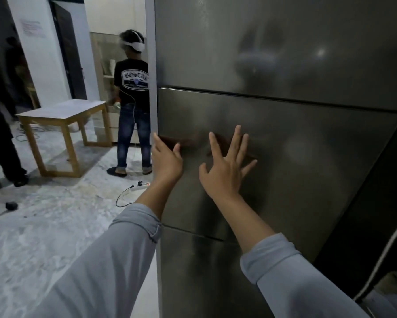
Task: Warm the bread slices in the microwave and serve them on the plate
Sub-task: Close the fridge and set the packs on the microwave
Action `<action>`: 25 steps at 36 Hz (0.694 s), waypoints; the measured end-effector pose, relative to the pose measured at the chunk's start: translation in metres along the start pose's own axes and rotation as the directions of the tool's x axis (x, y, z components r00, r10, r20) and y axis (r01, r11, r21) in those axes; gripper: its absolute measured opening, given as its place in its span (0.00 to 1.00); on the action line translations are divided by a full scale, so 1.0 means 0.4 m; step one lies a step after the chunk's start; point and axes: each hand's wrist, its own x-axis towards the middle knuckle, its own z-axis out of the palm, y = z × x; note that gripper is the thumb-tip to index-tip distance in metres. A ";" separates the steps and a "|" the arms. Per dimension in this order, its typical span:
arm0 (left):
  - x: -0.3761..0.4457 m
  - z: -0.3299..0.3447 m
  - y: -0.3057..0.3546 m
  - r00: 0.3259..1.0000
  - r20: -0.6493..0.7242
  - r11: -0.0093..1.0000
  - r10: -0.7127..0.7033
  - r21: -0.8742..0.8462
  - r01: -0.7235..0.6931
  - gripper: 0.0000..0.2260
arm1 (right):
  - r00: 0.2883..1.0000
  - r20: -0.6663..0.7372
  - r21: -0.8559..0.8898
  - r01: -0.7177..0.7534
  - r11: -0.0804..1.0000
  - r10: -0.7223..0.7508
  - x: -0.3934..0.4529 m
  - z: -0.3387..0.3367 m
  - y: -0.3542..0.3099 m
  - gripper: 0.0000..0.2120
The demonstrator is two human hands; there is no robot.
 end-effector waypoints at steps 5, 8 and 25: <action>0.103 0.086 0.002 0.997 0.067 1.000 0.023 -0.015 -0.022 0.32 | 0.999 -0.006 -0.090 -0.033 0.995 0.032 0.074 0.050 0.024 0.37; 0.154 0.141 0.000 0.994 0.099 0.999 0.040 -0.031 -0.037 0.31 | 0.997 -0.038 -0.130 -0.070 0.989 0.066 0.115 0.086 0.031 0.36; 0.408 0.384 0.017 0.873 0.424 0.971 0.238 -0.128 -0.203 0.38 | 0.933 -0.180 -0.311 -0.355 0.881 0.312 0.302 0.218 0.099 0.34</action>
